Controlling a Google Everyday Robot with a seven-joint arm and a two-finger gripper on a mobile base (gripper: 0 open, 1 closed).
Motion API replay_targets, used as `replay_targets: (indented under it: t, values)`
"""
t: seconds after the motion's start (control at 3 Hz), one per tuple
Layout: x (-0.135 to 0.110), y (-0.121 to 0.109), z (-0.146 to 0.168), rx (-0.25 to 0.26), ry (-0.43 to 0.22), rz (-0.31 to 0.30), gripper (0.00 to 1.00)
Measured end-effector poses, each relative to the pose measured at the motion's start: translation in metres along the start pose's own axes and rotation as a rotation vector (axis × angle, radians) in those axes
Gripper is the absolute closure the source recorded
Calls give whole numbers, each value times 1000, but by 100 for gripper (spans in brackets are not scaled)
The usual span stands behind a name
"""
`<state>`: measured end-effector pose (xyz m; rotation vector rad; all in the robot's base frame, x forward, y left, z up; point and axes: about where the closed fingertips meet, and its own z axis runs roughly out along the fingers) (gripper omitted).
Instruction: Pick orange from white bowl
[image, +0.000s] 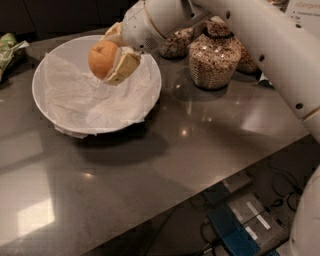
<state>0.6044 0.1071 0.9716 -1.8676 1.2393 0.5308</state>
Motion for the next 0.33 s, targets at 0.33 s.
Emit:
replay_targets:
  t: [0.33]
  values:
    - [-1, 0, 0, 1, -2, -1, 100]
